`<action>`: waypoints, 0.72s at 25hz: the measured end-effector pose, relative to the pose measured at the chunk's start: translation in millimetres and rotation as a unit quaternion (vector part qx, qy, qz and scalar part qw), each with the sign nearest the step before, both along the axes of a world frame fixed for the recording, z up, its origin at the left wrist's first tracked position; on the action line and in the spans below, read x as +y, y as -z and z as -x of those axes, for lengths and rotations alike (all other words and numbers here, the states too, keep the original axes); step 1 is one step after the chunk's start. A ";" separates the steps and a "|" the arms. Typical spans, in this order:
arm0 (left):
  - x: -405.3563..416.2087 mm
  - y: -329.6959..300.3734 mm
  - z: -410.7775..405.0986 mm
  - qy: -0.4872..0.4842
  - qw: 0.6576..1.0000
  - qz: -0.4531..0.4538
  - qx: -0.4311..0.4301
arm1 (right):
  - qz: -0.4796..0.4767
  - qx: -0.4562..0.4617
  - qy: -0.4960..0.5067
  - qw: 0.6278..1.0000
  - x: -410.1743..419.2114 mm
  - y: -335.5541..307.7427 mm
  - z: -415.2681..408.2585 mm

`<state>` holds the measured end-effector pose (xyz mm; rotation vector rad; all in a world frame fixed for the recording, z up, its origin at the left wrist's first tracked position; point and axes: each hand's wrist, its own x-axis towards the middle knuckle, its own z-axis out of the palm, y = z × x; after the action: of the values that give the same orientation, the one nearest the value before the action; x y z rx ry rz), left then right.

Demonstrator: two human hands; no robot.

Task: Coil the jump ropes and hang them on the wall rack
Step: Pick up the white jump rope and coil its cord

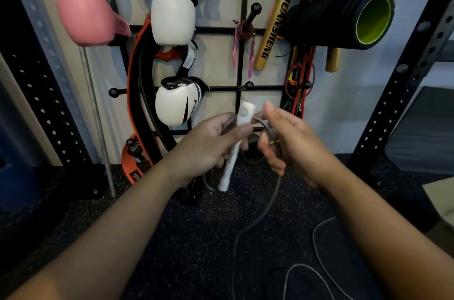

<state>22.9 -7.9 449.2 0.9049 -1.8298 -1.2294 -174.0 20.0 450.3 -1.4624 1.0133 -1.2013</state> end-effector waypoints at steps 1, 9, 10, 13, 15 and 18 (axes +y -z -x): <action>0.3 1.9 2.8 -0.029 0.995 -0.031 0.086 | -0.011 -0.007 -0.006 1.000 0.7 0.8 -0.7; 1.0 1.5 12.0 -0.169 0.867 -0.118 0.453 | 0.014 0.107 -0.008 0.994 6.7 6.1 -6.4; 3.4 2.1 14.9 -0.170 0.860 -0.127 0.465 | 0.024 0.112 -0.005 0.993 6.8 6.8 -8.8; 6.3 2.6 18.5 -0.171 0.849 -0.138 0.481 | 0.049 0.147 0.011 0.988 5.4 9.4 -10.1; 5.0 2.8 15.1 -0.167 0.853 -0.141 0.473 | 0.056 0.177 0.017 0.982 4.9 9.1 -9.5; -0.9 2.1 -0.7 -0.179 0.906 -0.152 0.353 | 0.062 0.218 0.040 0.973 -0.2 2.1 -1.3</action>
<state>23.6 -8.8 447.1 0.7695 -0.8721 -1.3812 -172.7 19.8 448.2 -1.8488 1.3186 -1.0336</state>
